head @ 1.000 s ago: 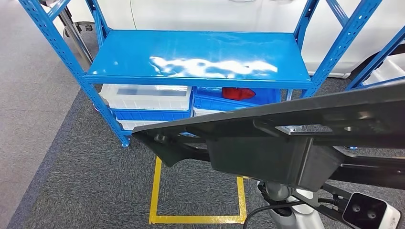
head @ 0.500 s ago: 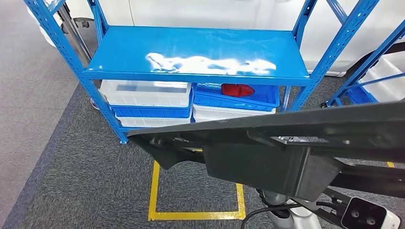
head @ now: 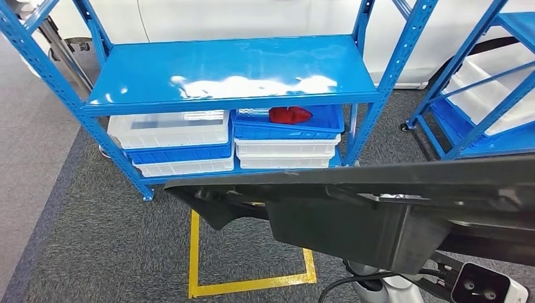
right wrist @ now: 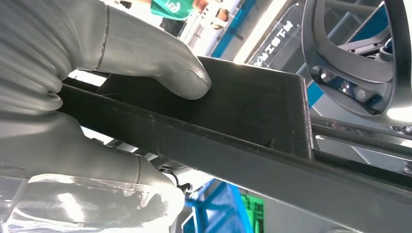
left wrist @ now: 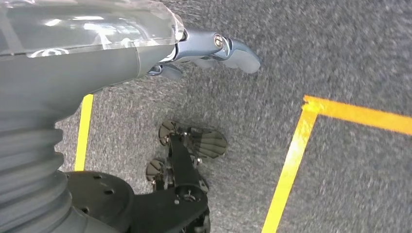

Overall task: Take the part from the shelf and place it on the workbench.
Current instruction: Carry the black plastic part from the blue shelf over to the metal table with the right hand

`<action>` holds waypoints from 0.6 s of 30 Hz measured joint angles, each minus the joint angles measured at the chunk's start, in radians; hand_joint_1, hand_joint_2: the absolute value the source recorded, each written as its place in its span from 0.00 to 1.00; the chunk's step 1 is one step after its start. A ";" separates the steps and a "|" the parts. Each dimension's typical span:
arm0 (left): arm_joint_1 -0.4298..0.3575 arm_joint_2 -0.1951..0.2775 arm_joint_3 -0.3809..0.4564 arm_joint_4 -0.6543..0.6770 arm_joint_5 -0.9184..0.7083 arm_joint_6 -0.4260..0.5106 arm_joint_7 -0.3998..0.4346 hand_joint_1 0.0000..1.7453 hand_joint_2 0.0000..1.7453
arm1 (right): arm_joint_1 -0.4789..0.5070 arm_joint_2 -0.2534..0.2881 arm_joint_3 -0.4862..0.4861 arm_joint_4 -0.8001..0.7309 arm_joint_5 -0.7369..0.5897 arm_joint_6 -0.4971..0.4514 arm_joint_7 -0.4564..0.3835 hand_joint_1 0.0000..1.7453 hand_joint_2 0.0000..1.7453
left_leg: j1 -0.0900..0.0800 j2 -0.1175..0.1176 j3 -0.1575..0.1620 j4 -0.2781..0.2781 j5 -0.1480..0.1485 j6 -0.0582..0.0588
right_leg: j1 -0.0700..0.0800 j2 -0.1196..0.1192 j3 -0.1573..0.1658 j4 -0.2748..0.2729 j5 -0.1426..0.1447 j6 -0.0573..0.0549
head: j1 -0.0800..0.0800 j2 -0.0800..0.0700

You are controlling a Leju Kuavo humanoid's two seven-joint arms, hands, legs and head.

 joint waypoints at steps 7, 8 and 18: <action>0.011 0.000 0.000 0.000 -0.019 0.050 -0.013 0.00 1.00 | 0.009 0.002 -0.002 0.005 0.031 -0.038 0.000 1.00 1.00 | 0.003 -0.072 -0.098 0.256 -0.117 -0.006 | -0.001 0.075 -0.018 0.003 0.019 -0.018 | 0.000 0.000; 0.010 0.002 0.000 0.000 -0.024 0.060 -0.017 0.00 1.00 | 0.013 0.002 -0.003 0.004 0.035 -0.051 0.000 1.00 1.00 | 0.003 -0.079 -0.067 0.196 -0.082 -0.003 | -0.001 0.087 -0.019 0.007 0.019 -0.017 | 0.000 0.000; -0.010 0.043 0.000 -0.001 -0.044 0.070 -0.056 0.00 1.00 | 0.038 -0.010 -0.041 -0.049 0.034 -0.096 0.000 1.00 1.00 | 0.008 -0.090 0.021 -0.012 -0.007 0.033 | -0.006 0.064 -0.107 0.152 -0.052 0.040 | 0.000 0.000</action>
